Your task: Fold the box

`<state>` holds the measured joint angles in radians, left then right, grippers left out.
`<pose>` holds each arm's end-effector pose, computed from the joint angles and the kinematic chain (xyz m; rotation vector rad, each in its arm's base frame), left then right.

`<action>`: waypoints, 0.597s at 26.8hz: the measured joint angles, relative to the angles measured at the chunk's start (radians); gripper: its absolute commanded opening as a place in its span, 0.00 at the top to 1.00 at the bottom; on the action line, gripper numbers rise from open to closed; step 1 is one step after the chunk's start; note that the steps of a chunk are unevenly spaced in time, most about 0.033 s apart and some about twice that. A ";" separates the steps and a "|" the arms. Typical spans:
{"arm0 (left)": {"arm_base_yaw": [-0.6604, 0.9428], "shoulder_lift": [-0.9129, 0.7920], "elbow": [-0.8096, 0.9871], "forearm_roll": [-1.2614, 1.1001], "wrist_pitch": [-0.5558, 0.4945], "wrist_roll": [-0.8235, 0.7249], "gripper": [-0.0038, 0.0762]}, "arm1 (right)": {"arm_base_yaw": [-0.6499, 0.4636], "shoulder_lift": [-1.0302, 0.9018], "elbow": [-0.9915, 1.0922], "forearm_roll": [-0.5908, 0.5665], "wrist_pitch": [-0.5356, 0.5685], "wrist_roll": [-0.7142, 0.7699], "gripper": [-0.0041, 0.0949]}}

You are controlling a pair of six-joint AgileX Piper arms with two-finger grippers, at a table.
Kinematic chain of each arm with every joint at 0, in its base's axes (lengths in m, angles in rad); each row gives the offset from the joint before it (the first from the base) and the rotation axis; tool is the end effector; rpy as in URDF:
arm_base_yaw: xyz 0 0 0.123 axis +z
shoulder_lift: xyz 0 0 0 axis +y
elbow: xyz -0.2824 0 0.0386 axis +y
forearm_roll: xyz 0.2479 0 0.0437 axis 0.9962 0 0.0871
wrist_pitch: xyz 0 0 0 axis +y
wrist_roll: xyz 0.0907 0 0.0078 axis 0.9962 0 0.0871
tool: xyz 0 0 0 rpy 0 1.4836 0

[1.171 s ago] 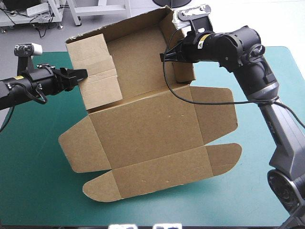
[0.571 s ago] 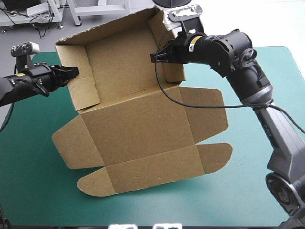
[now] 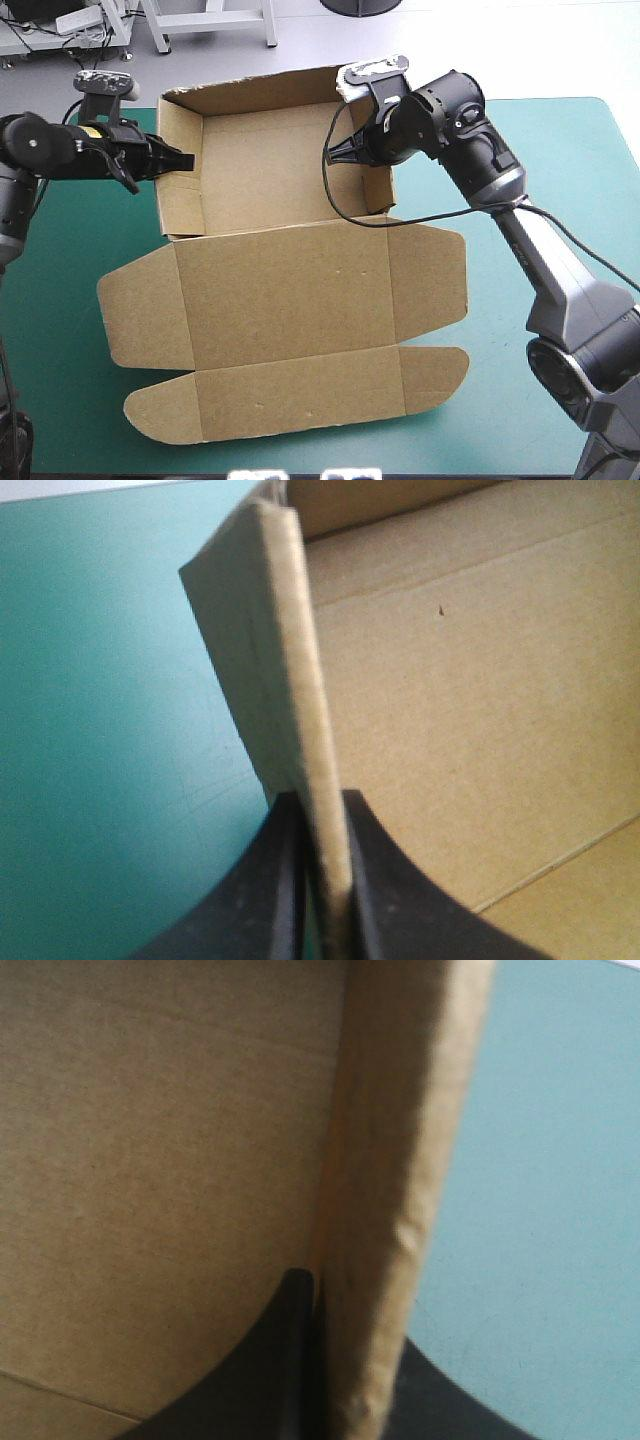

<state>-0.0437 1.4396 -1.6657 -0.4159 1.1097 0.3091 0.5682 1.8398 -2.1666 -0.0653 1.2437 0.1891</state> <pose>0.2928 -0.0458 0.4476 0.3654 2.2701 -0.3938 0.3354 0.2074 0.4389 -0.4514 2.3725 0.2683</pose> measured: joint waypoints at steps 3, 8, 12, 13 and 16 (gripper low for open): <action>-0.068 0.102 -0.063 0.132 0.068 -0.085 0.96 | 0.000 0.056 0.009 -0.017 0.004 0.003 0.96; -0.093 0.230 -0.066 0.200 0.099 -0.142 0.96 | 0.000 0.123 0.019 -0.023 0.004 0.003 0.96; -0.093 0.307 -0.068 0.204 0.101 -0.163 0.96 | -0.001 0.182 0.023 -0.031 0.004 0.003 0.96; -0.093 0.322 -0.069 0.204 0.102 -0.165 0.96 | -0.001 0.201 0.023 -0.032 0.004 0.003 0.96; -0.093 0.376 -0.069 0.210 0.113 -0.180 0.96 | -0.004 0.262 0.023 -0.029 0.004 0.003 0.96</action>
<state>-0.1372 1.8155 -1.7342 -0.2061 1.2226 0.1293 0.5643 2.1021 -2.1434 -0.0947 1.2479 0.1916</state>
